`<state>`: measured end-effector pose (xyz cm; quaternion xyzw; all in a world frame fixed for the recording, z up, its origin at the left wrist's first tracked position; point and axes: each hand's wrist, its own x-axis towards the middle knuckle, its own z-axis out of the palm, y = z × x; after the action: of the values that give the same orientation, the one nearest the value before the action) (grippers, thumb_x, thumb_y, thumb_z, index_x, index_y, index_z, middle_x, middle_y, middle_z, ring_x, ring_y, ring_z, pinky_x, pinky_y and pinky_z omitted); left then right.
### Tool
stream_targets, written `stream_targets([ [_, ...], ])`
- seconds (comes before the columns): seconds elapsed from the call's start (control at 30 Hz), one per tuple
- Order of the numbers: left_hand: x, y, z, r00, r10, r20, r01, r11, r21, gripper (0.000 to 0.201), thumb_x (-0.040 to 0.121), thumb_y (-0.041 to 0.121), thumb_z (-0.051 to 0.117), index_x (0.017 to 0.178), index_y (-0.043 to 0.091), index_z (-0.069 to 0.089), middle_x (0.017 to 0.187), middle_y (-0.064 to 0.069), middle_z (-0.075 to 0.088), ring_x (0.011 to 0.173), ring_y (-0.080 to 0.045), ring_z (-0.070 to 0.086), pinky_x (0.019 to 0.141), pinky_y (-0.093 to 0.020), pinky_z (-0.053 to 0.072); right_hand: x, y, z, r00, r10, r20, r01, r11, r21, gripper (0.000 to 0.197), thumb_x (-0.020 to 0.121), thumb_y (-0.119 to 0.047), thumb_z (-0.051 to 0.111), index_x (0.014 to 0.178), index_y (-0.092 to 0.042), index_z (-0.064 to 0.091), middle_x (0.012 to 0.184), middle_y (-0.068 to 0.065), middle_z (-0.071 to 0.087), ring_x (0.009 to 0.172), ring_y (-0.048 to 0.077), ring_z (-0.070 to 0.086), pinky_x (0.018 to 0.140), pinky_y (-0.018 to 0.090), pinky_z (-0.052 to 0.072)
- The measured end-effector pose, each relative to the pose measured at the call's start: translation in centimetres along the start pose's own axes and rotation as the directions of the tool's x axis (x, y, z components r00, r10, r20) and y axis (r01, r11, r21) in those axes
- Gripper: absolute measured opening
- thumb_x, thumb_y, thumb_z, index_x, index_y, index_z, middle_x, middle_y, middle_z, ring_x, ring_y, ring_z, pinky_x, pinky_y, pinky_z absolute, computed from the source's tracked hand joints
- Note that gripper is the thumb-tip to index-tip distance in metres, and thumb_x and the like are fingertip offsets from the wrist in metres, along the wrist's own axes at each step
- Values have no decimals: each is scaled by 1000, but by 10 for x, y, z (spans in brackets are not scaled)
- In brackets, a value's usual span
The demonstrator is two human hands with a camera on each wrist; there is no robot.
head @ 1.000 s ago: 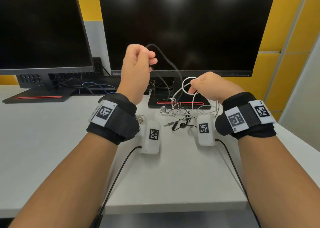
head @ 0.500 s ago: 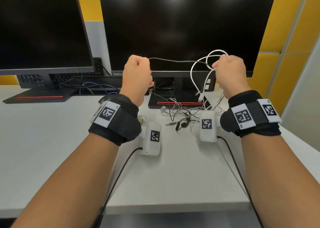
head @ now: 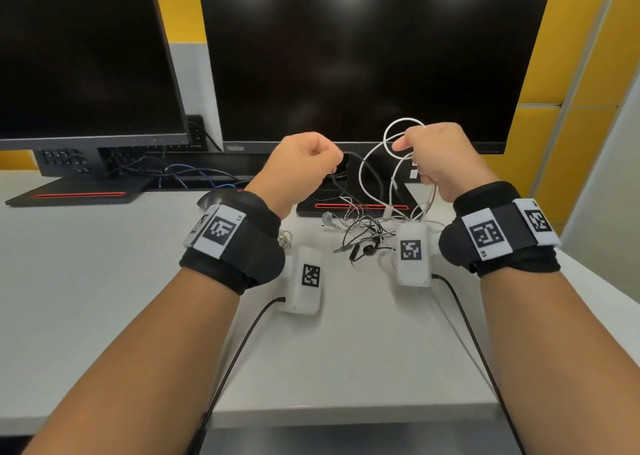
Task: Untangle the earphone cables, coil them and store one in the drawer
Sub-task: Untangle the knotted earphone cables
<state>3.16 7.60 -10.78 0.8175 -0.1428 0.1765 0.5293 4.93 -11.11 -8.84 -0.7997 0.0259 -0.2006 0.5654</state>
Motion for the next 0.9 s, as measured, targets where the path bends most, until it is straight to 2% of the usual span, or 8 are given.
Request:
stream_targets([
  [0.13, 1, -2, -5, 993, -109, -34, 111, 993, 33, 14, 95, 13, 46, 90, 11, 60, 81, -1, 67, 80, -13, 65, 80, -32, 55, 2, -4, -8, 994, 110, 20, -110, 931, 348, 27, 99, -12, 36, 86, -16, 59, 58, -2, 37, 38, 7, 32, 40, 21, 29],
  [0.27, -3, 0, -4, 970, -217, 107, 184, 949, 255, 16, 96, 16, 48, 92, 11, 63, 80, 1, 67, 73, -10, 61, 68, -26, 50, 1, -6, -15, 990, 96, -100, -22, 825, 565, 22, 98, -10, 35, 98, -13, 57, 60, 0, 54, 36, 4, 39, 42, 18, 34],
  [0.4, -7, 2, -3, 976, -152, 158, 109, 962, 250, 20, 94, 19, 54, 108, 13, 67, 103, -3, 68, 96, -16, 63, 71, -22, 48, -1, -6, -9, 1000, 21, 9, -23, 927, 375, 17, 95, -13, 48, 95, -13, 66, 62, -2, 49, 41, 6, 36, 40, 19, 30],
  [0.5, -8, 6, -5, 978, -101, 183, 91, 994, 64, 32, 95, 33, 56, 125, 22, 56, 117, 2, 62, 108, -11, 59, 91, -26, 48, -9, -6, -1, 979, -49, 200, -4, 967, 257, 10, 92, -14, 57, 92, -5, 64, 62, -1, 43, 46, 8, 33, 46, 23, 29],
  [0.6, -10, 10, -4, 962, -69, 264, 85, 995, -47, 48, 96, 42, 54, 138, 23, 42, 125, 3, 61, 115, -8, 56, 90, -25, 41, -18, -9, 4, 933, -116, 340, 38, 973, 228, 18, 96, -11, 49, 98, -4, 65, 66, 1, 45, 51, 8, 38, 53, 24, 34],
  [0.67, -11, 11, -4, 958, -32, 284, 52, 997, -61, 41, 96, 36, 56, 133, 22, 46, 111, 3, 68, 108, -6, 61, 87, -24, 43, -20, -10, 6, 904, -137, 406, 47, 974, 223, 25, 99, -12, 41, 106, -12, 66, 69, 1, 49, 54, 9, 44, 54, 24, 38],
  [0.77, -13, 14, -4, 965, 13, 263, 34, 984, -175, 9, 98, 19, 54, 101, 15, 61, 73, 3, 61, 76, -5, 67, 89, -31, 51, -20, -10, 4, 893, -111, 436, 62, 990, 125, 26, 102, -21, 41, 119, -20, 62, 71, 0, 60, 61, 12, 61, 58, 25, 49],
  [0.9, -12, 17, -6, 969, -20, 245, 85, 962, -261, 10, 100, 21, 49, 92, 21, 57, 84, 2, 59, 83, -10, 67, 87, -35, 55, -24, -10, 2, 897, -68, 436, 95, 995, -40, 27, 105, -33, 36, 113, -28, 61, 87, 3, 64, 87, 18, 67, 73, 35, 52],
])
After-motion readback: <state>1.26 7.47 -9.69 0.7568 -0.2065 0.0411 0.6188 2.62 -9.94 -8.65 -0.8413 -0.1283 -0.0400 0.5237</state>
